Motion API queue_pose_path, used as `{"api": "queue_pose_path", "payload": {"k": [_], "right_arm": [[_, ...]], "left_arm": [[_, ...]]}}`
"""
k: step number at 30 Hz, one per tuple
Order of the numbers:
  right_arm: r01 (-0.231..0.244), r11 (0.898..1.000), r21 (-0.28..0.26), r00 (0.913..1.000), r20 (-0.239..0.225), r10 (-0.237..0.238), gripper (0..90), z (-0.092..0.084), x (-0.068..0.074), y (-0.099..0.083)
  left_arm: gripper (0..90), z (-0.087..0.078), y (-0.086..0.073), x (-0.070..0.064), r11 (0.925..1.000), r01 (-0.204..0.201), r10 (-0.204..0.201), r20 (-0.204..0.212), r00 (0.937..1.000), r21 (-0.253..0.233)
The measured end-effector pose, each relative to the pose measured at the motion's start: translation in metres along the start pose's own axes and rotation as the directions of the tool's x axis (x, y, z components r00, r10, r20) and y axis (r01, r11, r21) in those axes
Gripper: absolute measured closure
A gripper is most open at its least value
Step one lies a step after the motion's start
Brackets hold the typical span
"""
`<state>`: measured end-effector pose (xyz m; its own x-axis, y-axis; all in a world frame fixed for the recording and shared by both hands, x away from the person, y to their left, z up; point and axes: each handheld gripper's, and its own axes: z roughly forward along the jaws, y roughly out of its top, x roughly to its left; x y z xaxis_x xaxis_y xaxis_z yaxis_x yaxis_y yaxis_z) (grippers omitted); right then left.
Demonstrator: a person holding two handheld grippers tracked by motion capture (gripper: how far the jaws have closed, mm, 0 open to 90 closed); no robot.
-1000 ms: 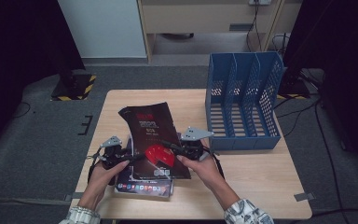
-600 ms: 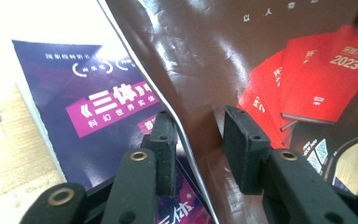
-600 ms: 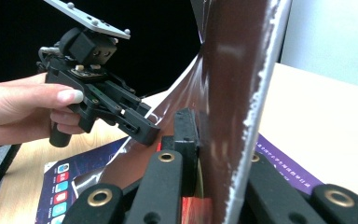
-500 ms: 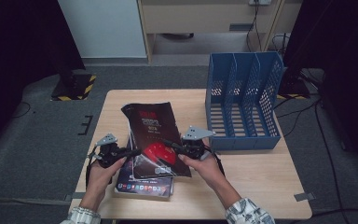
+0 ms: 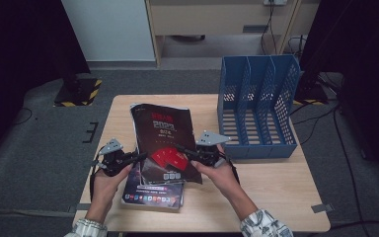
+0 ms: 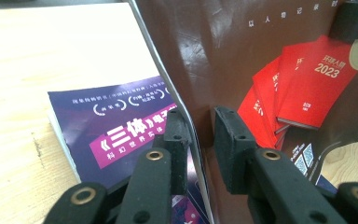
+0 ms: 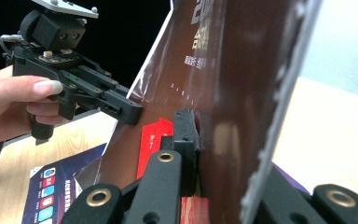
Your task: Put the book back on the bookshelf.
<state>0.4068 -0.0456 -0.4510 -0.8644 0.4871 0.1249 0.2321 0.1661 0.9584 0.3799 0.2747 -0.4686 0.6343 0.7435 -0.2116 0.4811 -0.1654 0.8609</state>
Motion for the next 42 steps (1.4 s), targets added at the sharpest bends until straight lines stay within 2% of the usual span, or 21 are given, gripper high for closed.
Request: {"api": "queue_pose_path", "payload": {"k": [2,3,5,7,16,19,30,42], "right_arm": [[-0.002,1.000,0.003,1.0000,0.002,0.002,82.8,0.000,0.000,0.001],[-0.003,1.000,0.006,1.0000,0.007,0.003,81.4,0.000,0.000,0.002],[-0.007,1.000,0.000,0.9998,0.017,0.007,79.9,-0.001,0.000,0.003],[-0.019,1.000,0.008,0.9998,0.009,0.019,80.1,-0.002,-0.002,0.003],[-0.007,1.000,0.017,0.9999,0.012,0.007,79.0,-0.002,-0.001,0.003],[0.000,1.000,0.031,1.0000,0.001,0.000,72.4,-0.002,0.001,0.006],[-0.008,0.999,0.041,0.9999,-0.008,0.008,67.5,-0.001,0.001,0.008],[-0.007,1.000,0.015,0.9997,-0.021,0.008,57.0,-0.001,0.004,0.017]], "left_arm": [[78.8,-0.002,0.001,-0.001,0.9997,-0.022,0.022,-0.006,0.9997,-0.003],[83.4,-0.002,0.001,-0.003,0.9995,-0.031,0.030,-0.011,0.9995,-0.006],[85.7,-0.002,0.003,-0.006,0.9985,-0.052,0.052,-0.031,0.9982,-0.016],[86.7,-0.001,0.004,-0.009,0.9973,-0.072,0.072,-0.042,0.9965,-0.011],[87.3,-0.002,0.003,-0.009,0.9970,-0.075,0.074,-0.040,0.9964,-0.017],[87.4,-0.003,0.003,-0.009,0.9965,-0.081,0.079,-0.043,0.9959,-0.024],[87.5,-0.005,0.004,-0.010,0.9947,-0.095,0.093,-0.052,0.9943,-0.040],[87.6,-0.007,0.006,-0.014,0.9904,-0.121,0.117,-0.060,0.9913,-0.066]]}}
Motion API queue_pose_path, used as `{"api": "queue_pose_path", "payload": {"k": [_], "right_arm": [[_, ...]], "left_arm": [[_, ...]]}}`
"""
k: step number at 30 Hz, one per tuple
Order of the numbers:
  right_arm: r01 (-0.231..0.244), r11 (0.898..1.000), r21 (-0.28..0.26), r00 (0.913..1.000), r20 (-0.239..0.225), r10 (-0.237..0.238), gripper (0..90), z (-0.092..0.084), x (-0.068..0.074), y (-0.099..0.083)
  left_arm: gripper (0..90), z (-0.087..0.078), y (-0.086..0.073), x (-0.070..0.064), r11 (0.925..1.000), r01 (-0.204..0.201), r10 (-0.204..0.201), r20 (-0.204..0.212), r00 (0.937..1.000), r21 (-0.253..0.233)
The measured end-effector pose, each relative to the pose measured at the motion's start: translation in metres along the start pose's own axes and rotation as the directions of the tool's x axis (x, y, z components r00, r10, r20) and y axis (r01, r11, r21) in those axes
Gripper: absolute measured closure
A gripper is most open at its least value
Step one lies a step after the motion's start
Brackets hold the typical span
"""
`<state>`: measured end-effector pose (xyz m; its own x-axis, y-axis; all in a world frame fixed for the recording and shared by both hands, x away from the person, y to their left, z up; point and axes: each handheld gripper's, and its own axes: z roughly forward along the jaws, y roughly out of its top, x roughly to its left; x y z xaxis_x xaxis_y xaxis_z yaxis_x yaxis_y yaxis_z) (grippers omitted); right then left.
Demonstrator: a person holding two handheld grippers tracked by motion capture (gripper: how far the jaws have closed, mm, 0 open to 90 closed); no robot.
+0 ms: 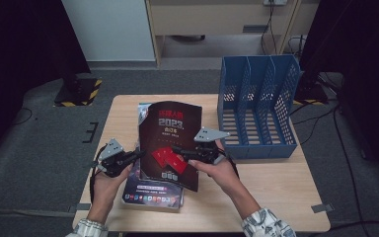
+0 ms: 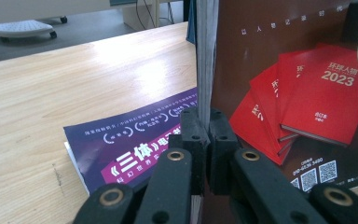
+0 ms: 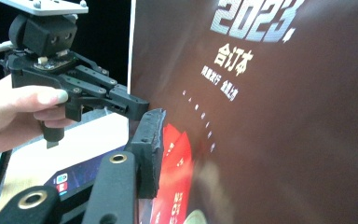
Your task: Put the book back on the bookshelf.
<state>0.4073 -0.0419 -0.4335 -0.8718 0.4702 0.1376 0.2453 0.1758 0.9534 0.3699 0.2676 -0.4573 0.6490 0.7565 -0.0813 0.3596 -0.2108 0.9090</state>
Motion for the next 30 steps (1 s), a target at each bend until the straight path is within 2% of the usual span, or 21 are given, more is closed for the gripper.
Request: {"api": "queue_pose_path", "payload": {"k": [4,7,10,13,16,18,21,25,30], "right_arm": [[0.015,1.000,-0.009,0.9999,0.008,-0.015,60.4,-0.002,-0.001,0.005],[0.042,0.999,-0.010,0.9989,0.023,-0.041,70.3,-0.003,-0.002,0.009],[0.048,0.999,-0.011,0.9981,0.038,-0.048,77.5,-0.003,-0.005,0.010],[0.064,0.998,-0.023,0.9970,0.046,-0.063,80.5,-0.003,-0.009,0.013],[0.085,0.995,-0.044,0.9945,0.066,-0.082,82.3,-0.002,-0.011,0.017],[0.088,0.995,-0.049,0.9940,0.069,-0.084,83.3,0.000,-0.012,0.021],[0.102,0.993,-0.055,0.9927,0.071,-0.098,83.1,0.005,-0.013,0.024],[0.108,0.993,-0.042,0.9923,0.065,-0.106,79.0,0.007,-0.009,0.022],[0.105,0.993,-0.056,0.9938,0.044,-0.102,78.6,0.002,-0.005,0.023]], "left_arm": [[87.6,-0.001,0.002,-0.001,0.9999,-0.007,0.007,-0.005,1.0000,-0.014],[87.5,-0.001,0.005,0.000,0.9998,-0.008,0.008,-0.008,0.9999,-0.018],[87.6,0.002,0.010,0.003,0.9995,0.000,0.000,-0.012,0.9999,-0.031],[87.6,0.006,0.017,0.005,0.9985,0.005,-0.006,-0.014,0.9999,-0.055],[87.6,0.008,0.020,0.008,0.9976,0.013,-0.014,-0.012,0.9998,-0.068],[87.6,0.011,0.021,0.011,0.9964,0.033,-0.034,-0.015,0.9993,-0.078],[87.6,0.008,0.022,0.015,0.9959,0.033,-0.035,-0.021,0.9992,-0.085],[87.5,0.002,0.016,0.015,0.9963,0.028,-0.030,-0.024,0.9993,-0.081],[87.4,-0.005,0.013,0.009,0.9964,0.008,-0.010,-0.028,0.9995,-0.084]]}}
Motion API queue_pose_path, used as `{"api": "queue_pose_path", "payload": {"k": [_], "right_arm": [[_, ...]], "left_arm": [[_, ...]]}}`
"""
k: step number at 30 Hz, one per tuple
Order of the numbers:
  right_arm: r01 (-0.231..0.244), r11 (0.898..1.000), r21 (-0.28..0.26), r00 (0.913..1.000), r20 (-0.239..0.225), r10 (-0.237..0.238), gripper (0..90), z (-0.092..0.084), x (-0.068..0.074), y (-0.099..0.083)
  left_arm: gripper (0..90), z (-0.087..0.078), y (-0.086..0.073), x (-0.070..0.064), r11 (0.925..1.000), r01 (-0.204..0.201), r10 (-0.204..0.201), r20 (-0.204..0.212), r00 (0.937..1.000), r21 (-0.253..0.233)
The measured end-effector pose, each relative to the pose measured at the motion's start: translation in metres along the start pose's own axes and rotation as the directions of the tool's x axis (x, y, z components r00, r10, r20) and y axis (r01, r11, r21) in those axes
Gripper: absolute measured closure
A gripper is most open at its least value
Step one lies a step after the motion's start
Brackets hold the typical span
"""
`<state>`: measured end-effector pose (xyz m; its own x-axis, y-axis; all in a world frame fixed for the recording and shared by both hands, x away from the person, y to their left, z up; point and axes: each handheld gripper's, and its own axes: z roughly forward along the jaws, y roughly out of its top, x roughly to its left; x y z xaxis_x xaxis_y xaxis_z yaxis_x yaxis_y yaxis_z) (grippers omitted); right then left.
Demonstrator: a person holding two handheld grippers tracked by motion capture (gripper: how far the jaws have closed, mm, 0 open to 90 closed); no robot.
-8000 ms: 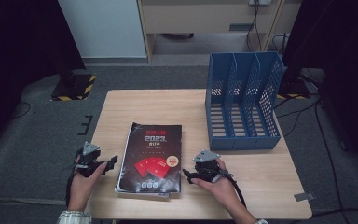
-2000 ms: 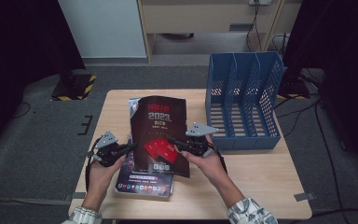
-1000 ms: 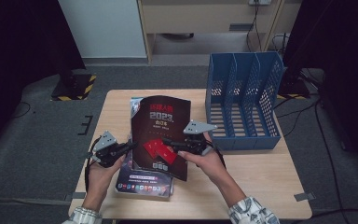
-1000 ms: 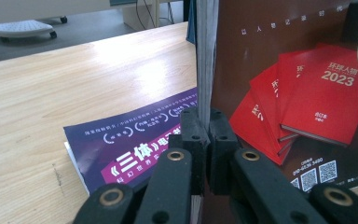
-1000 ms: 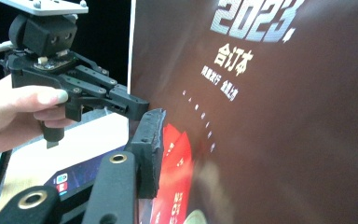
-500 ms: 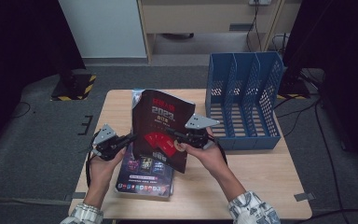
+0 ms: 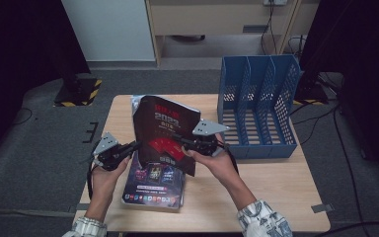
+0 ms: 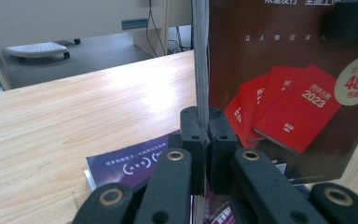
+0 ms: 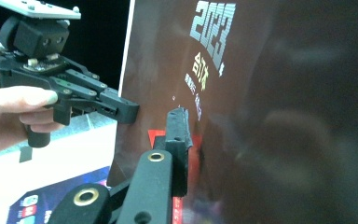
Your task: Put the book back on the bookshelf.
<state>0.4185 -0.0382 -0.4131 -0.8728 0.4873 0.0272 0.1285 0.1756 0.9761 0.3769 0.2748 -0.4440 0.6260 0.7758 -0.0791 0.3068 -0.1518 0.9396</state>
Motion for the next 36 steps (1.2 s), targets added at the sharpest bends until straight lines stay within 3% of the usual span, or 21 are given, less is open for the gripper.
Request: {"api": "queue_pose_path", "payload": {"k": [10,15,21,25,30,34,36], "right_arm": [[-0.040,0.997,-0.068,0.9987,-0.036,0.037,76.4,-0.009,0.001,0.013],[-0.046,0.997,-0.067,0.9977,-0.054,0.042,73.8,-0.009,0.004,0.017],[-0.070,0.996,-0.049,0.9938,-0.090,0.065,64.6,-0.007,0.003,0.022],[-0.076,0.996,-0.057,0.9916,-0.110,0.069,67.2,-0.006,0.002,0.022],[-0.038,0.997,-0.067,0.9971,-0.068,0.033,76.6,-0.005,0.002,0.021],[-0.046,0.997,-0.065,0.9957,-0.083,0.041,75.7,-0.002,0.003,0.020],[-0.022,0.998,-0.055,0.9975,-0.068,0.019,79.8,-0.001,0.006,0.021]], "left_arm": [[87.2,-0.005,-0.004,0.000,1.0000,0.001,-0.001,0.003,1.0000,0.001],[87.2,-0.007,-0.006,0.001,0.9999,0.012,-0.012,0.009,0.9999,-0.005],[87.1,-0.008,-0.007,0.001,0.9999,0.015,-0.015,0.013,0.9998,-0.008],[87.1,-0.008,-0.008,0.001,0.9998,0.018,-0.018,0.013,0.9997,-0.007],[87.1,-0.008,-0.008,0.001,0.9998,0.019,-0.019,0.015,0.9997,-0.009],[87.2,-0.008,-0.008,0.002,0.9996,0.024,-0.024,0.017,0.9996,-0.012],[87.1,-0.008,-0.008,0.002,0.9997,0.022,-0.022,0.016,0.9996,-0.011]]}}
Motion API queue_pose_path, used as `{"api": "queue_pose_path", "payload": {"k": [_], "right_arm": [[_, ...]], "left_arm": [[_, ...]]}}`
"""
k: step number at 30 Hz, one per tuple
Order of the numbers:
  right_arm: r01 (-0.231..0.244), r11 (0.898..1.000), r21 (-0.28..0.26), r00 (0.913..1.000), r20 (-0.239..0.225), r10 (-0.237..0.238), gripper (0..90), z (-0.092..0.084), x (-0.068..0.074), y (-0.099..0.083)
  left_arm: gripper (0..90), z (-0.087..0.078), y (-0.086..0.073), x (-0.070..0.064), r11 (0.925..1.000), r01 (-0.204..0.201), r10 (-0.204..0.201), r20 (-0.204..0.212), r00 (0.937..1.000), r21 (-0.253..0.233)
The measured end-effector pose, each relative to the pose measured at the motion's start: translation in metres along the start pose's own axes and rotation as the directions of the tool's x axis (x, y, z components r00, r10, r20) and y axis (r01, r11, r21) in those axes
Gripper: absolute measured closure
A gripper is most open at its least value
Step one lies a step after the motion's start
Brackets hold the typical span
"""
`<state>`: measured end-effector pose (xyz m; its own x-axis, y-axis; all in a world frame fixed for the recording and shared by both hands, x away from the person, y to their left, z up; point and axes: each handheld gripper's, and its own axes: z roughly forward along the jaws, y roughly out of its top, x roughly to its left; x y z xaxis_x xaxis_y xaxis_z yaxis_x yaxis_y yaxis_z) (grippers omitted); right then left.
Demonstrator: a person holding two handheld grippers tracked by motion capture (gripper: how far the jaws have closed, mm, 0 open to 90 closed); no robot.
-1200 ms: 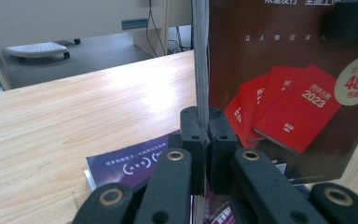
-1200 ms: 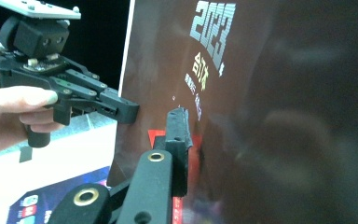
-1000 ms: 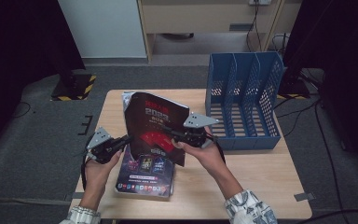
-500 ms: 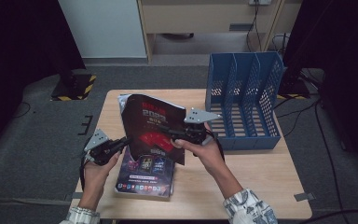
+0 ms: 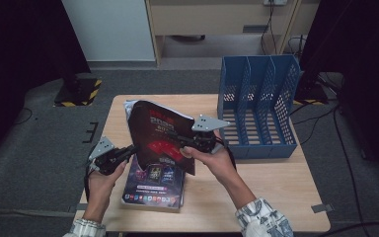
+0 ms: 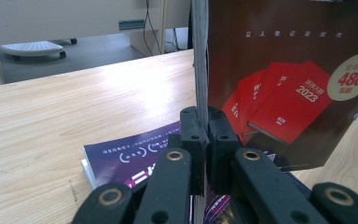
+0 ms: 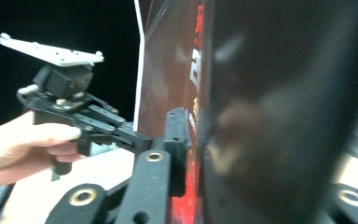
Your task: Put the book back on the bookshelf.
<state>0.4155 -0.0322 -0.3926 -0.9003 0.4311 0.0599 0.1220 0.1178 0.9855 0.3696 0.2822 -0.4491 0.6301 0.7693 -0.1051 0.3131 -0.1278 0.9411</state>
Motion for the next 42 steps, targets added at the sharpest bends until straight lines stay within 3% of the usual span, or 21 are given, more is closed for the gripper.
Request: {"api": "queue_pose_path", "payload": {"k": [4,7,10,13,14,15,16,17,21,28,29,30,37,42], "right_arm": [[-0.006,1.000,0.004,0.9997,0.023,0.006,86.1,0.001,0.000,0.001],[-0.003,1.000,0.002,0.9993,0.039,0.003,86.6,-0.001,0.000,0.001],[0.014,1.000,-0.010,0.9993,0.036,-0.014,86.6,-0.001,0.003,0.000],[0.026,1.000,-0.011,0.9989,0.038,-0.025,86.6,-0.002,0.005,0.002],[0.023,1.000,-0.012,0.9988,0.043,-0.022,86.6,-0.004,0.005,0.003],[0.026,1.000,-0.016,0.9988,0.041,-0.025,86.7,-0.005,0.005,0.004],[0.027,1.000,-0.016,0.9987,0.044,-0.026,86.7,-0.007,0.005,0.005],[0.027,0.999,-0.020,0.9985,0.048,-0.026,86.6,-0.008,0.004,0.005],[0.026,0.999,-0.038,0.9974,0.068,-0.023,86.7,-0.014,0.002,0.009],[0.019,0.999,-0.051,0.9951,0.098,-0.014,86.7,-0.019,-0.001,0.013],[0.018,0.998,-0.057,0.9940,0.109,-0.011,86.7,-0.022,-0.003,0.015],[0.018,0.998,-0.058,0.9936,0.112,-0.011,86.7,-0.023,-0.003,0.016],[0.022,0.999,-0.046,0.9903,0.138,-0.016,86.7,-0.027,-0.006,0.025],[0.015,0.999,-0.051,0.9883,0.153,-0.007,86.7,-0.029,-0.010,0.036]], "left_arm": [[84.9,0.000,-0.001,0.001,1.0000,0.006,-0.006,-0.018,0.9998,-0.001],[75.1,0.002,-0.002,0.003,0.9999,0.015,-0.015,-0.047,0.9988,-0.003],[55.0,0.004,-0.005,0.007,0.9989,0.047,-0.047,-0.074,0.9962,0.001],[50.5,0.002,-0.008,0.012,0.9980,0.063,-0.063,-0.091,0.9938,-0.006],[44.2,0.002,-0.008,0.012,0.9980,0.063,-0.063,-0.091,0.9938,-0.006],[39.8,0.002,-0.010,0.016,0.9976,0.069,-0.068,-0.119,0.9906,0.002],[37.7,0.002,-0.010,0.016,0.9976,0.069,-0.068,-0.119,0.9906,0.002],[34.4,0.003,-0.013,0.019,0.9974,0.069,-0.065,-0.153,0.9861,0.020],[23.3,0.006,-0.018,0.023,0.9947,0.078,-0.064,-0.190,0.9796,0.067],[11.6,0.012,-0.024,0.027,0.9889,0.095,-0.070,-0.206,0.9761,0.114],[8.8,0.013,-0.026,0.027,0.9869,0.105,-0.075,-0.223,0.9719,0.123],[7.8,0.014,-0.027,0.027,0.9858,0.107,-0.077,-0.222,0.9719,0.129],[5.7,0.015,-0.029,0.027,0.9866,0.095,-0.064,-0.223,0.9728,0.133],[5.6,0.018,-0.034,0.029,0.9819,0.103,-0.061,-0.248,0.9668,0.159]]}}
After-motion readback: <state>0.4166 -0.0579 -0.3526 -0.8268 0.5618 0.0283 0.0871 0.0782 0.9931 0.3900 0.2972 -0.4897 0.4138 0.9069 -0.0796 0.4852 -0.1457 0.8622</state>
